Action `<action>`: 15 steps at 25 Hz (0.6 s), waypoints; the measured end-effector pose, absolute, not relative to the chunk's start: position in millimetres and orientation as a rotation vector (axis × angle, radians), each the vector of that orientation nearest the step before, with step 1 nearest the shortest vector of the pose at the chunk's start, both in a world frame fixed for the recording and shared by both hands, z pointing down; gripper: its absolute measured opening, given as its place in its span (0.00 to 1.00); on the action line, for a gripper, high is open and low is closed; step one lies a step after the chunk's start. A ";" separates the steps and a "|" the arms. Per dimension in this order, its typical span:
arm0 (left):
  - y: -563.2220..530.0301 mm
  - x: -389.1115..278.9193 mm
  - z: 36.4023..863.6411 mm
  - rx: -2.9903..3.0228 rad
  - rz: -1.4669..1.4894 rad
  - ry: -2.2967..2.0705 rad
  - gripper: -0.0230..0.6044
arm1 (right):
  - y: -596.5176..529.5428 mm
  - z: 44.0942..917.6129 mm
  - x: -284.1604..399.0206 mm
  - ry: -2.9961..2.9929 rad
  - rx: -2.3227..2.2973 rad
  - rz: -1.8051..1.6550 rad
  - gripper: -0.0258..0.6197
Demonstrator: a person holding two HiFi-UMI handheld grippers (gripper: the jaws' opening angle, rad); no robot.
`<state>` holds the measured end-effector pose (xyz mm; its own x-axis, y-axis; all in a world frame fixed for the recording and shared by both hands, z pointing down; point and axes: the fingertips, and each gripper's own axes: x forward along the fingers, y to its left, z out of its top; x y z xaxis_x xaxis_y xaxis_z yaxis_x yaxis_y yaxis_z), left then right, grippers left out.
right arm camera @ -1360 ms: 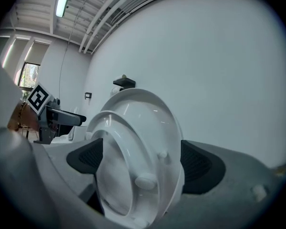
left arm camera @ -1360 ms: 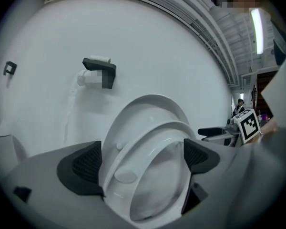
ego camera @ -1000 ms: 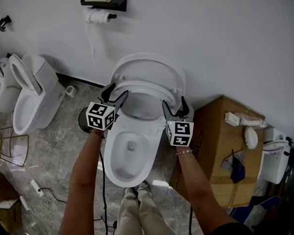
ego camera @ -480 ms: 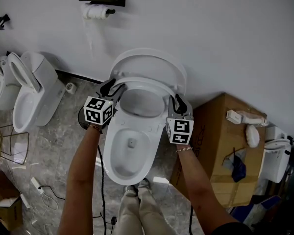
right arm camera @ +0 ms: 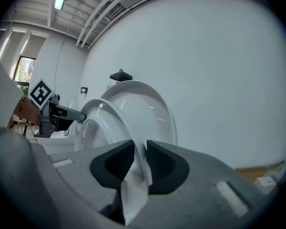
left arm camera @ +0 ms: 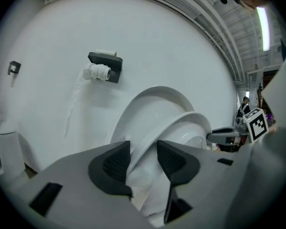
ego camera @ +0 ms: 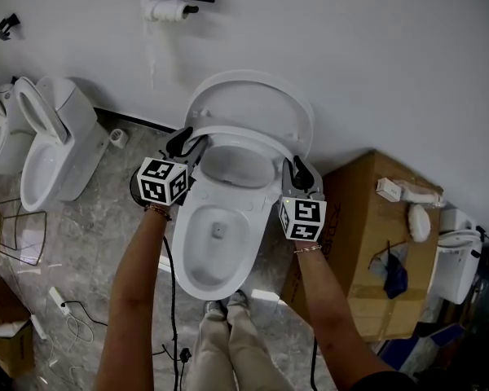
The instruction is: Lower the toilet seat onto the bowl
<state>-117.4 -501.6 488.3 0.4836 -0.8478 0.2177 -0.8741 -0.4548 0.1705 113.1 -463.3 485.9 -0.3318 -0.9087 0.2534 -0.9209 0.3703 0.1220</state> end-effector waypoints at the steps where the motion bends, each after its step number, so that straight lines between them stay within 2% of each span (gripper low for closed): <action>1: -498.2 -118.0 487.5 2.469 0.132 -1.470 0.32 | -459.8 485.4 112.8 -2.361 1.618 0.064 0.17; 15: -424.0 -129.6 487.4 2.451 0.016 -1.480 0.32 | -384.5 489.3 103.0 -2.402 1.584 0.013 0.17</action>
